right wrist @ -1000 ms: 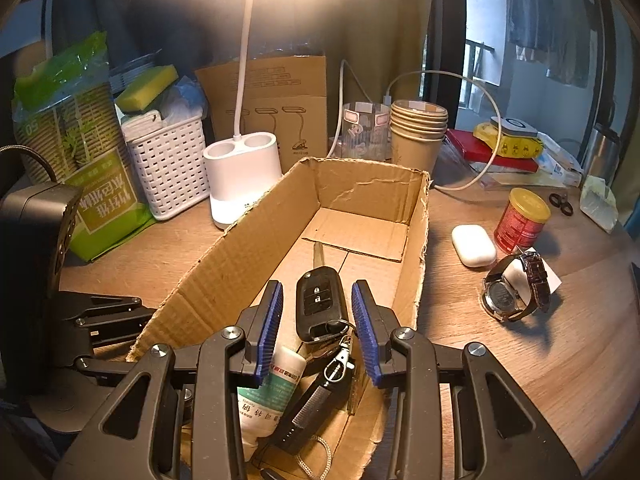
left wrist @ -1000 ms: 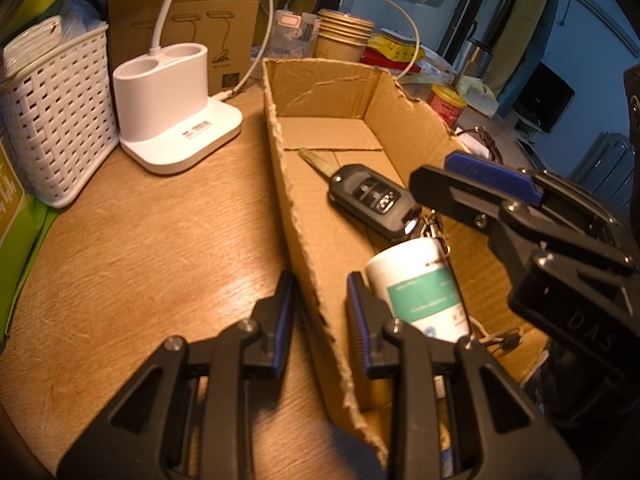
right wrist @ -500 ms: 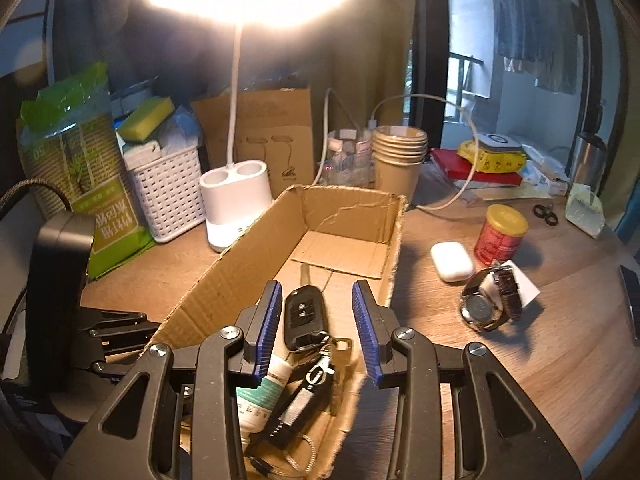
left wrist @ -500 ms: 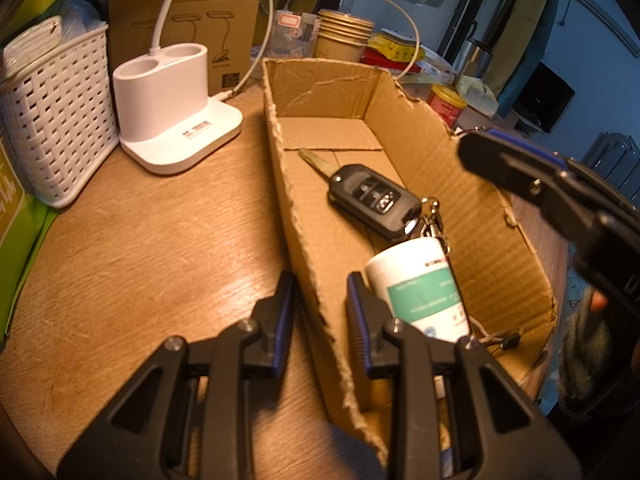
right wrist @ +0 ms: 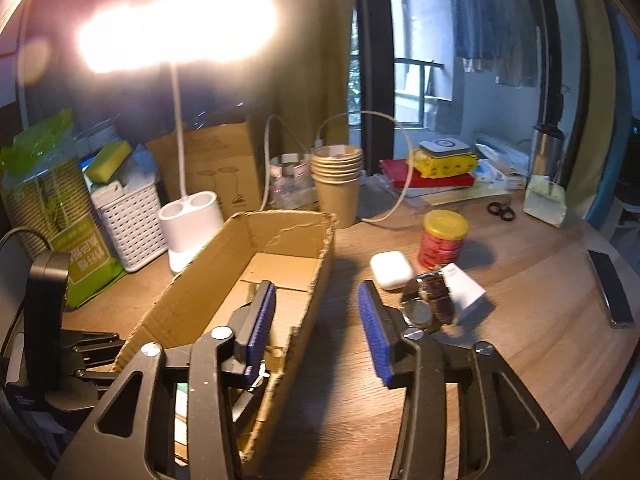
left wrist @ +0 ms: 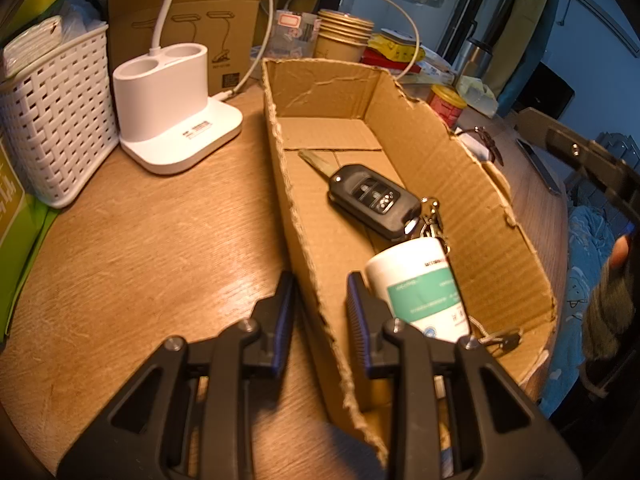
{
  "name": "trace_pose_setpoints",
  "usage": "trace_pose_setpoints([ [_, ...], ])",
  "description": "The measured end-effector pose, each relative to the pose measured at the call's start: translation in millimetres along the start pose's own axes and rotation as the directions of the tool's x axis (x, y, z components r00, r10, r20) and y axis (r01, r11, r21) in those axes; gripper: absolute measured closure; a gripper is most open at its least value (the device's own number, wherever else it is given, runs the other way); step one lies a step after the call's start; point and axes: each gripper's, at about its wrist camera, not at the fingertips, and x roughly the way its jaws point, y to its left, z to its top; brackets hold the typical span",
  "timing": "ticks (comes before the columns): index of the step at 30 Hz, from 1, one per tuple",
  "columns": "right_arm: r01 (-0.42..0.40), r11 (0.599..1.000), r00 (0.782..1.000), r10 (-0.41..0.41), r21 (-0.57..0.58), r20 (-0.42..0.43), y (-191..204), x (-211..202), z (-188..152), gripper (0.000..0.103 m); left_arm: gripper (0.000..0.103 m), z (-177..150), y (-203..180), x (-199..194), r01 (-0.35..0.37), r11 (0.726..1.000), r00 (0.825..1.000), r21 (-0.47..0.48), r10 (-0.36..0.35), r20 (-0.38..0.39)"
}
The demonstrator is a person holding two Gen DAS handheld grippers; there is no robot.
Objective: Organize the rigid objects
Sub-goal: 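Move the right gripper back to the brown leather watch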
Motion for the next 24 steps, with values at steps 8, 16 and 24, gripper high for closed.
trace_pose_setpoints([
  [8,0.067,0.997,0.998,-0.068,0.029,0.009,-20.0,-1.7,-1.0,0.054,0.075,0.2,0.0,0.0,0.0,1.0,1.0,0.0,0.0,0.0],
  [16,0.163,0.985,0.987,-0.163,0.06,-0.002,-43.4,3.9,-5.9,0.047,0.075,-0.1,0.1,0.1,0.0,1.0,1.0,0.0,0.0,0.0],
  [24,0.224,0.971,0.975,-0.222,0.085,-0.028,-62.4,12.9,-13.9,0.046,0.075,0.3,0.0,0.1,0.0,1.0,1.0,0.0,0.0,0.0],
])
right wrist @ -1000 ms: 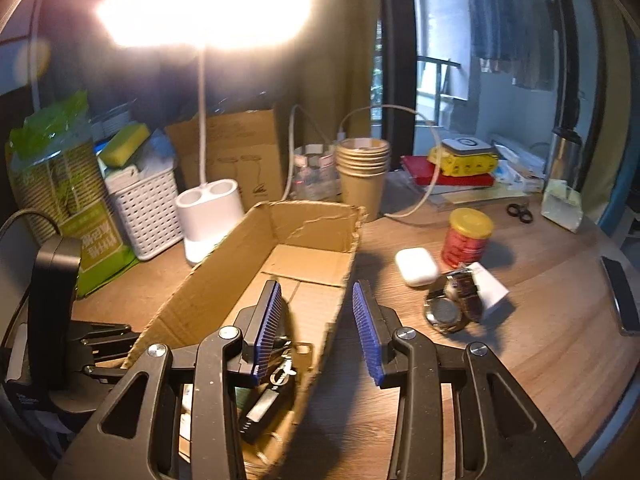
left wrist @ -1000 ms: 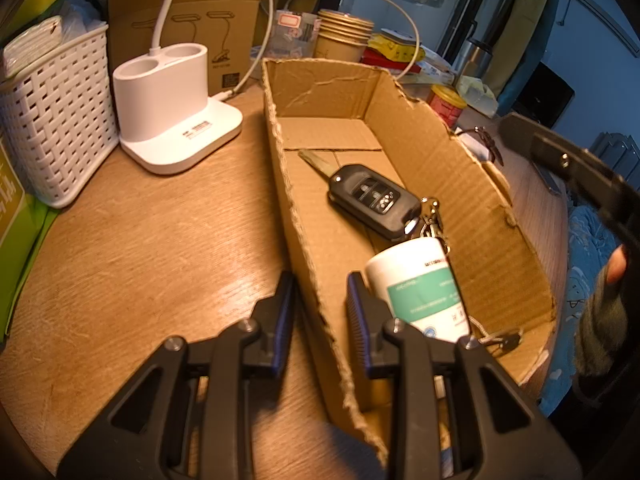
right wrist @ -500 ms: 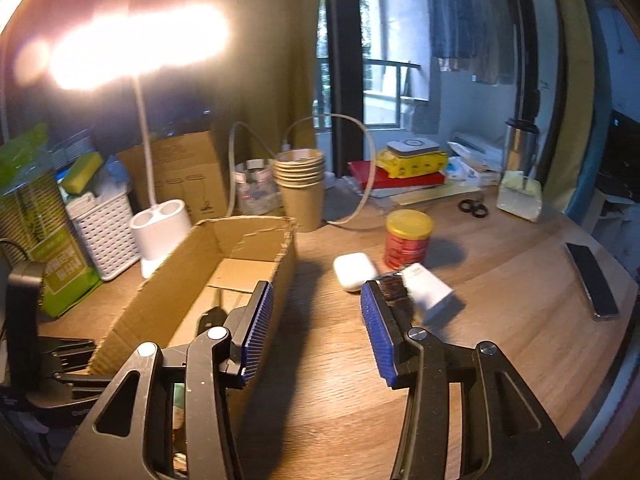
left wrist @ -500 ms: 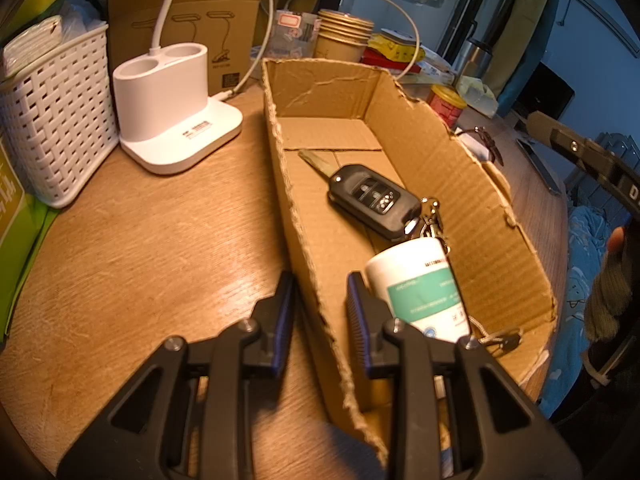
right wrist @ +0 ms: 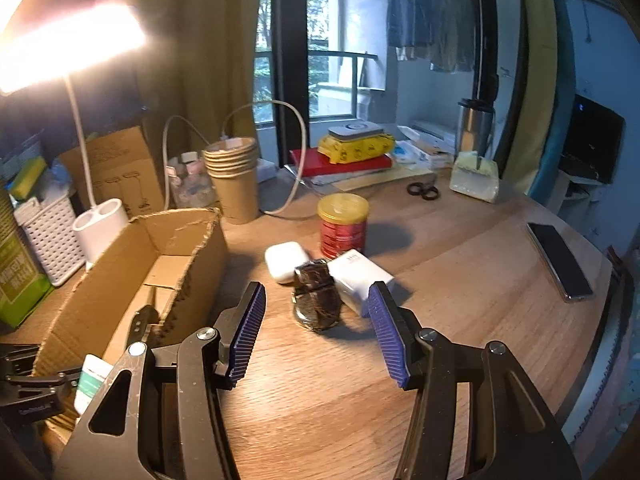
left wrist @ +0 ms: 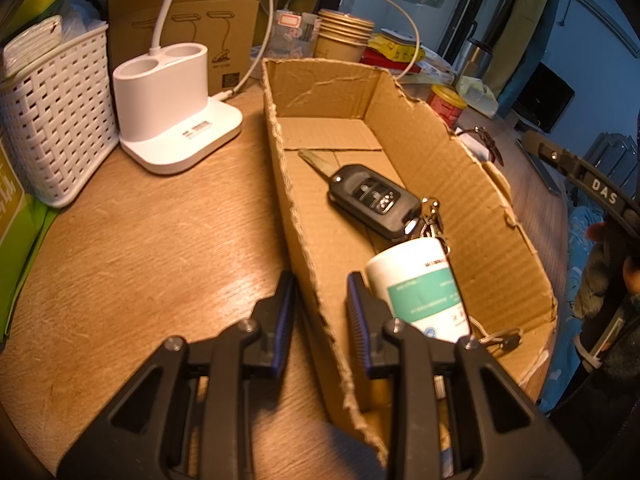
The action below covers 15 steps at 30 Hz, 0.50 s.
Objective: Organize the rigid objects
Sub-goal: 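Move the right gripper back to the brown leather watch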
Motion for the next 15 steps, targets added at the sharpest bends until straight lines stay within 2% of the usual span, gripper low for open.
trace_pose_setpoints([
  [15,0.007,1.0,0.998,-0.007,0.006,-0.067,-4.7,39.0,-9.4,0.044,0.075,0.1,0.0,0.1,0.0,1.0,1.0,0.0,0.0,0.0],
])
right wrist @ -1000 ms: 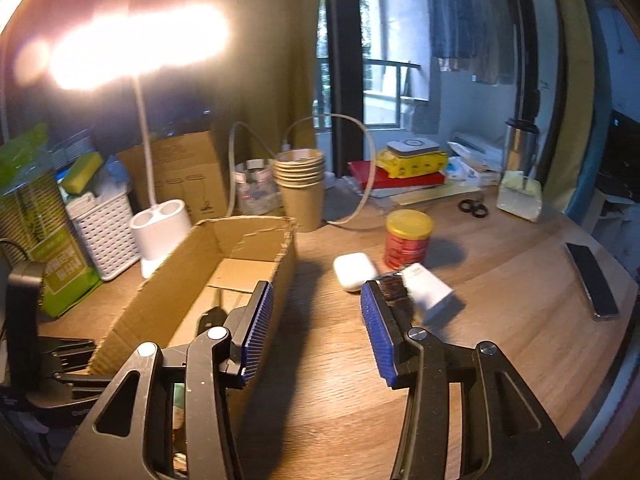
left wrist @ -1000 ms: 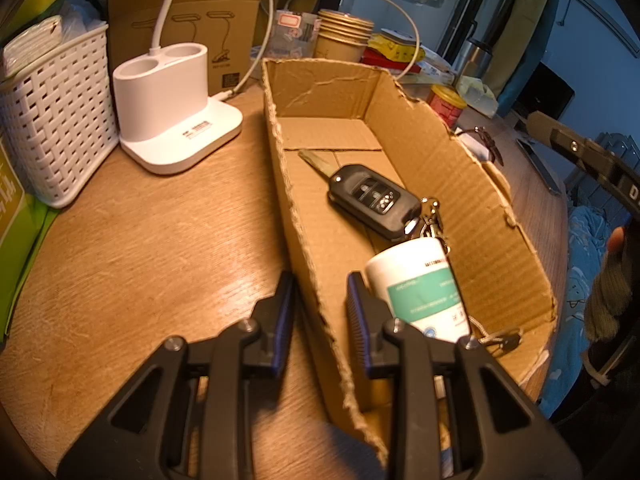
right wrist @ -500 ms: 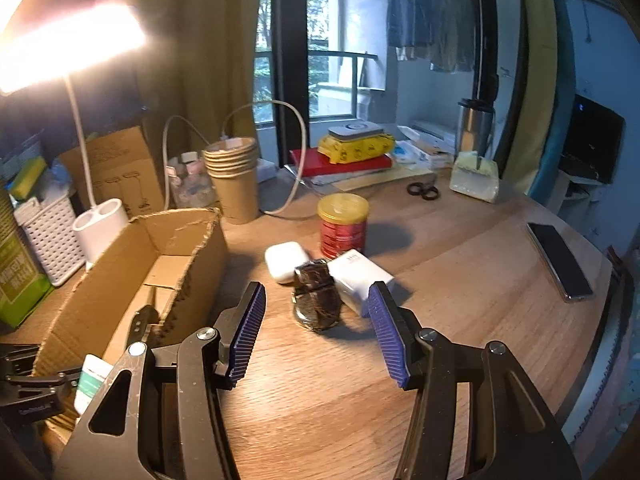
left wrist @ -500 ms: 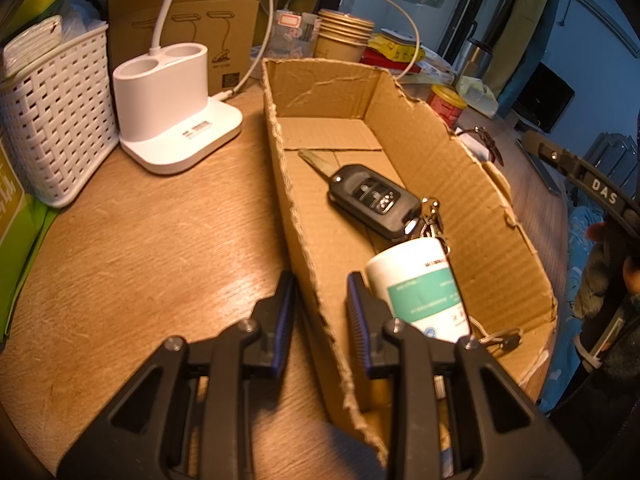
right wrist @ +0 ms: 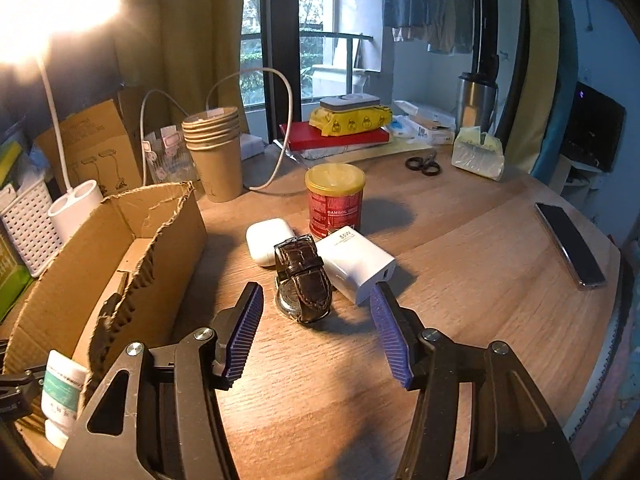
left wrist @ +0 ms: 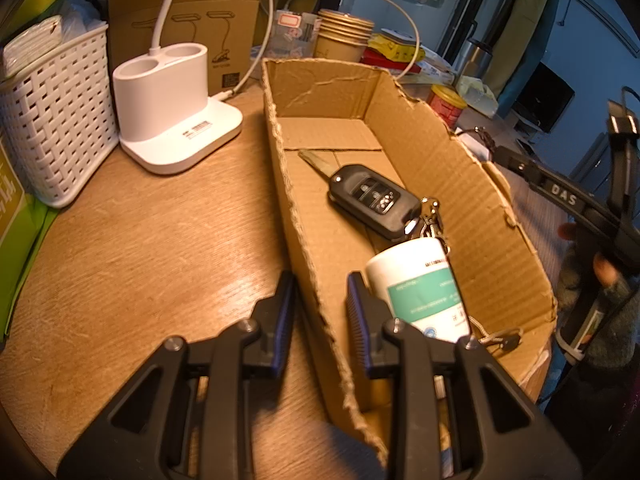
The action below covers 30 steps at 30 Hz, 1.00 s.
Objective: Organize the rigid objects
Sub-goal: 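Move the right gripper back to the brown leather watch, then grasp the brown leather watch strap with the right gripper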
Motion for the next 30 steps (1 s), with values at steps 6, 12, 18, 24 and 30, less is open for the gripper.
trace_pose_setpoints([
  [6,-0.034,0.999,0.999,0.034,-0.005,-0.04,2.2,20.7,-0.9,0.044,0.075,-0.1,0.1,0.1,0.0,1.0,1.0,0.0,0.0,0.0],
  [12,-0.06,0.997,0.993,0.055,-0.043,-0.109,13.9,39.7,-1.1,0.044,0.075,0.0,0.0,0.0,0.0,1.0,1.0,0.0,0.0,0.0],
  [18,-0.089,0.989,0.985,0.07,-0.115,-0.159,30.0,50.3,-3.0,0.043,0.075,-0.1,0.1,0.1,0.0,1.0,1.0,0.0,0.0,0.0],
  [24,-0.087,0.989,0.984,0.067,-0.118,-0.162,31.9,52.5,-2.5,0.043,0.075,0.0,-0.1,0.0,0.0,1.0,1.0,0.0,0.0,0.0],
  [30,-0.064,0.996,0.974,0.049,-0.06,-0.223,16.0,70.0,1.5,0.043,0.075,-0.1,0.0,0.1,0.0,1.0,1.0,0.0,0.0,0.0],
])
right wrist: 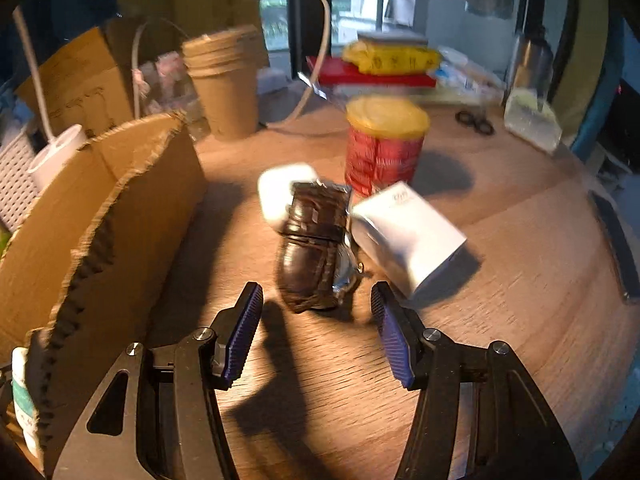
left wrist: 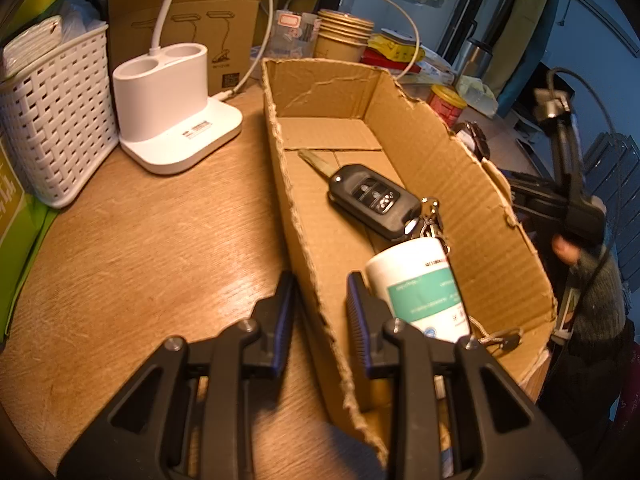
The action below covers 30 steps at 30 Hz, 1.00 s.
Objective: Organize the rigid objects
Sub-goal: 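Grasp the brown leather watch strap with the right gripper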
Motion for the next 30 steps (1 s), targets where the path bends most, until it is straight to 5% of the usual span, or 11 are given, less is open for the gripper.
trace_pose_setpoints([
  [8,0.0,1.0,1.0,0.0,-0.021,0.0,-0.3,6.5,5.0,0.044,0.075,0.0,-0.2,-0.2,0.0,1.0,1.0,0.0,0.0,0.0],
  [12,-0.004,0.999,1.0,0.004,-0.037,0.01,2.8,4.6,4.4,0.067,0.075,0.0,-0.2,-0.1,0.0,1.0,1.0,0.0,0.0,0.001],
  [30,0.003,0.999,0.992,0.001,-0.032,0.125,10.8,-28.4,-6.0,0.072,0.075,0.0,-0.3,-0.1,0.0,1.0,1.0,0.0,0.0,0.0],
])
